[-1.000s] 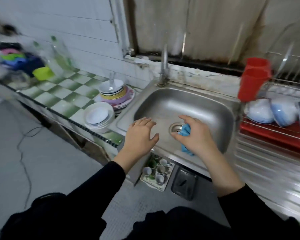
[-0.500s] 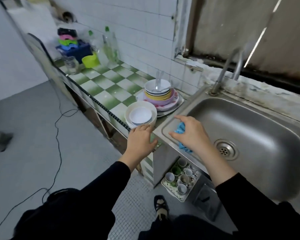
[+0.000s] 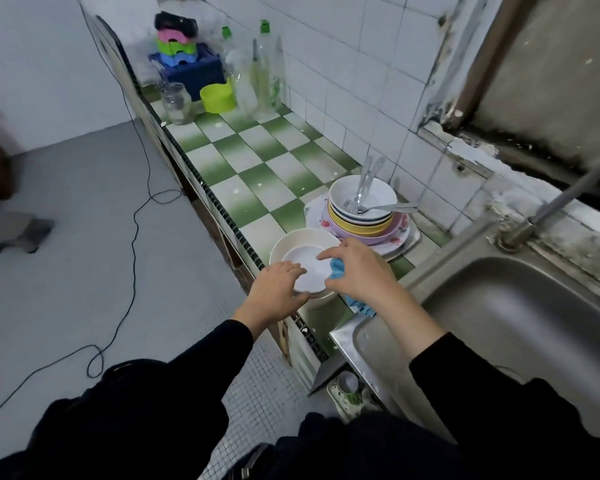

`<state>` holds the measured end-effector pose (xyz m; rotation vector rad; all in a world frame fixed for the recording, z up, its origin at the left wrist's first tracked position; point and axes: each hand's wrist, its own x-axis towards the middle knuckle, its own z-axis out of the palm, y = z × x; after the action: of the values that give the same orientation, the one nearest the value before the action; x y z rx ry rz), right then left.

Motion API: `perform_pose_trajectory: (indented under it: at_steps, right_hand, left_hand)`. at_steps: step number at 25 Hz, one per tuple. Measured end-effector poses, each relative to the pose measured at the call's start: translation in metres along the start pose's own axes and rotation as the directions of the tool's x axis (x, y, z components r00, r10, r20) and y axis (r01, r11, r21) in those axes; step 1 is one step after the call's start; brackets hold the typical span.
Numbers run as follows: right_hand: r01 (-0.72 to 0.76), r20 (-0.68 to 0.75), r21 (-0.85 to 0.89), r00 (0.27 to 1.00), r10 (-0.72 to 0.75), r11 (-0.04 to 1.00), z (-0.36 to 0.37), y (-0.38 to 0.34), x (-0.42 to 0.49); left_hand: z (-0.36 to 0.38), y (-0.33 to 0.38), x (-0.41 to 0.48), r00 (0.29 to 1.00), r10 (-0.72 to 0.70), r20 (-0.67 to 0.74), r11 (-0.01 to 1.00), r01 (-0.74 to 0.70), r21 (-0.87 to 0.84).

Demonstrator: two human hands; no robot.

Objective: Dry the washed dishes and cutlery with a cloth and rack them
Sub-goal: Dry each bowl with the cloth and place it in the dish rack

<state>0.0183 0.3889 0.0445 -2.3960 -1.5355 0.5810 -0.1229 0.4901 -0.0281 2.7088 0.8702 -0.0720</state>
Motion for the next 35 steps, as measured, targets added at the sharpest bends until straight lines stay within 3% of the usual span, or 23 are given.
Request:
perform_pose_trajectory:
  at_steps: [5, 11, 23, 25, 28, 31, 35]
  right_hand:
    - [0.1, 0.178, -0.154, 0.981, -0.072, 0.983, 0.004, -0.001, 0.031]
    - [0.11, 0.256, -0.287, 0.966, -0.034, 0.952, 0.016, -0.003, 0.04]
    - [0.099, 0.231, -0.321, 0.973, -0.024, 0.942, 0.029, 0.002, 0.038]
    - [0.082, 0.209, -0.263, 0.977, -0.026, 0.961, 0.027, 0.005, 0.038]
    - [0.015, 0.203, -0.082, 0.979, 0.002, 0.996, 0.022, 0.013, 0.039]
    - [-0.054, 0.163, 0.092, 0.986, 0.039, 0.994, 0.017, 0.019, 0.044]
    - [-0.118, 0.131, 0.241, 0.987, 0.088, 0.963, 0.009, 0.022, 0.049]
  left_hand:
    - [0.006, -0.017, 0.012, 0.988, 0.114, 0.105, 0.993, -0.116, 0.012]
    - [0.004, -0.036, 0.012, 0.951, 0.218, 0.217, 0.968, -0.239, 0.074]
    - [0.0, -0.047, 0.022, 0.943, 0.316, 0.101, 0.943, -0.324, 0.079]
    - [-0.002, -0.049, 0.024, 0.951, 0.3, 0.072, 0.954, -0.3, -0.012]
    - [-0.006, -0.053, 0.027, 0.963, 0.268, 0.032, 0.919, -0.245, -0.308]
    - [-0.012, -0.051, 0.029, 0.978, 0.205, 0.038, 0.783, -0.14, -0.606]
    - [-0.017, -0.046, 0.038, 0.984, 0.165, 0.065, 0.633, -0.056, -0.772]
